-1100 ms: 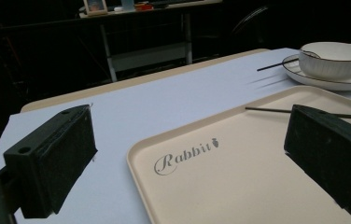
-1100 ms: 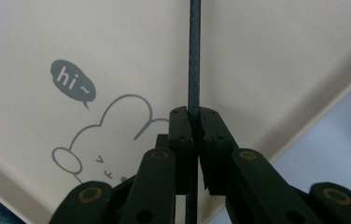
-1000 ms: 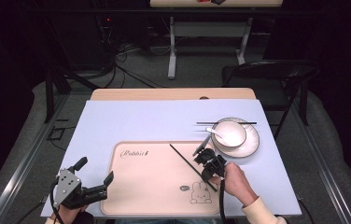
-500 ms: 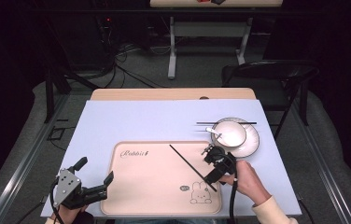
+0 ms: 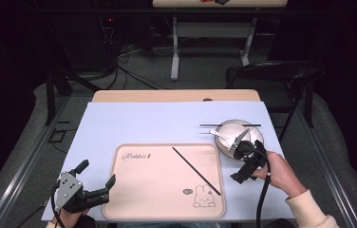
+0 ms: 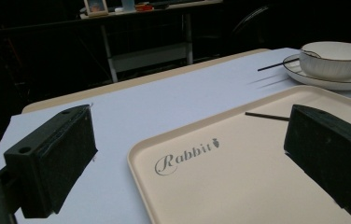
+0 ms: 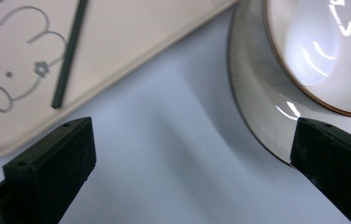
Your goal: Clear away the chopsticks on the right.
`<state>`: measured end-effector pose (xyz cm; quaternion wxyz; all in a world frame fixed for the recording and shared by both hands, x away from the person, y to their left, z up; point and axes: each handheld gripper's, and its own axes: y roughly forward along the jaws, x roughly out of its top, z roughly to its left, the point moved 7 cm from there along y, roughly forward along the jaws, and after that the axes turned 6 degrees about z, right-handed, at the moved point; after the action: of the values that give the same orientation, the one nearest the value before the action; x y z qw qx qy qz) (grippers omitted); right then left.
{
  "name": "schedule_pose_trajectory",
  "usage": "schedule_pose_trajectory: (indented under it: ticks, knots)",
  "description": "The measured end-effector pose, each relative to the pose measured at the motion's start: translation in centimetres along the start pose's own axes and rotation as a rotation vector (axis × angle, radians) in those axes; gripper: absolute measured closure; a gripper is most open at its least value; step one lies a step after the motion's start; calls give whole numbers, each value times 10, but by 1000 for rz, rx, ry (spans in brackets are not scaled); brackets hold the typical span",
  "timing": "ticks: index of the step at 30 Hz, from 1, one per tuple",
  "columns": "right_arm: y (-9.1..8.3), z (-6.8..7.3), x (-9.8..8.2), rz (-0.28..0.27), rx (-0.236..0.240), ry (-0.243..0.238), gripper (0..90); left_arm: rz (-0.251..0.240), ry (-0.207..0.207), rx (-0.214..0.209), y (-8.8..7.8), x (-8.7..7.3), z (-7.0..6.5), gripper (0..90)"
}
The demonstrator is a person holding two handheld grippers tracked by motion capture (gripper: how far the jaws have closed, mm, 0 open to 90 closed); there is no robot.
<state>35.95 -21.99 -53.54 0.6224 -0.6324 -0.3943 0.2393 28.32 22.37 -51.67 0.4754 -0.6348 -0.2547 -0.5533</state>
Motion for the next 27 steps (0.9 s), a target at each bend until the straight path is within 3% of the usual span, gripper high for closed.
schedule_pose_trajectory:
  ticks: [6,9,13,15,22,23,27]
  knots:
    - [-14,-31,-6,-14,3,-53,0,-2,-1,0,0,0,0,21]
    - [-18,-45,-10,3,10,-100,0,0,1,0,0,0,0,21]
    - [-19,-62,-12,12,14,-122,0,-1,-2,0,0,0,0,22]
    - [-21,-70,-11,21,-6,-143,0,-1,-2,0,0,0,0,22]
    - [-21,-73,-11,22,-4,-147,0,0,2,0,0,0,0,21]
    - [-29,-102,-1,11,-25,-178,0,-1,-3,1,0,0,0,21]
    - [-33,-122,9,-13,-12,-186,0,5,8,-1,1,0,-1,21]
